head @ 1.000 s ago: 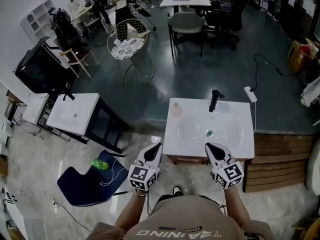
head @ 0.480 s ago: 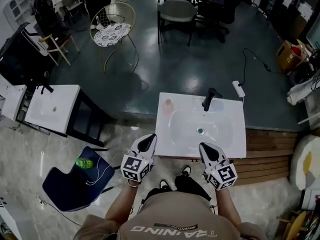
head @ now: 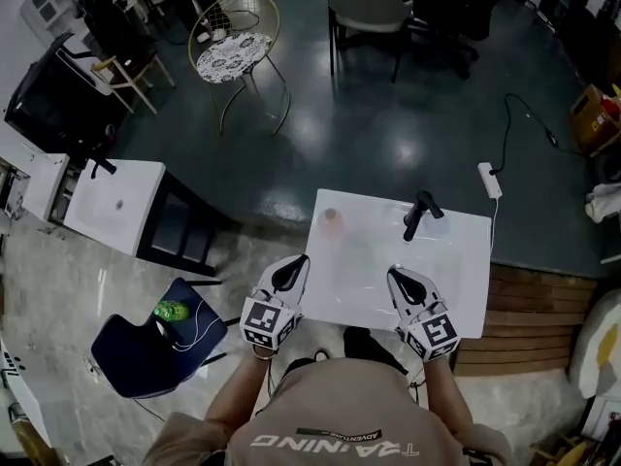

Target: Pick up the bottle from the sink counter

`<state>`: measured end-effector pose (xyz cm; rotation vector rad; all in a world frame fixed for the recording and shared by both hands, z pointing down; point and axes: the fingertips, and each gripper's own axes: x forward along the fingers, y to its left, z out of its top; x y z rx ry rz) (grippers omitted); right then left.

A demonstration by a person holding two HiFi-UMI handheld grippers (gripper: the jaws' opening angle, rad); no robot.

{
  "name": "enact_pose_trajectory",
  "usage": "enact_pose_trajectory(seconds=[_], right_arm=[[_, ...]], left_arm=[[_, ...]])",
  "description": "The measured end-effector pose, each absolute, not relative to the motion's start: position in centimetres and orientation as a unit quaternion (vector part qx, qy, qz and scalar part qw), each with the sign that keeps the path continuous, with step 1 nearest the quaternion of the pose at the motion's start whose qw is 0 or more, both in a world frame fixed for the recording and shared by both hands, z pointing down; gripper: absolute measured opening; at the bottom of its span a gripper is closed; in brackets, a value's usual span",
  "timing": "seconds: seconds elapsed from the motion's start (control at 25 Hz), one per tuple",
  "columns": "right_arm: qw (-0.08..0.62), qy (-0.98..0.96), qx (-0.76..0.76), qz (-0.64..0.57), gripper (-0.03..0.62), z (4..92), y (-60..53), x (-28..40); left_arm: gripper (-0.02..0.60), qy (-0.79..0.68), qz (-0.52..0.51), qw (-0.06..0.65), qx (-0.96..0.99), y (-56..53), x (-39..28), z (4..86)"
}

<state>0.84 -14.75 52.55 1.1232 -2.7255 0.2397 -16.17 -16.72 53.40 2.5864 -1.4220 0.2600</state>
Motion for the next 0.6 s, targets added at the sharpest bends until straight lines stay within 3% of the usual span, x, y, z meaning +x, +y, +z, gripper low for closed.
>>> enact_pose_trajectory(seconds=[0.24,0.48,0.6], right_arm=[[0.085,-0.933,0.343,0.067,0.011,52.5,-20.5,2.1],[0.087,-0.939,0.323,0.086,0.011,53.3,-23.0,2.4],[0.094,-0.937,0.325,0.090,0.011,54.0,-23.0,2.3]], left_arm=[[0.009,-0.495,0.106,0.050,0.861,-20.5,-14.2,53.9],[0.009,-0.505,0.109,0.079,0.853,-22.7,-13.8,56.5],[0.089,-0.486,0.122,0.078,0.862,-23.8,-13.6,58.7]])
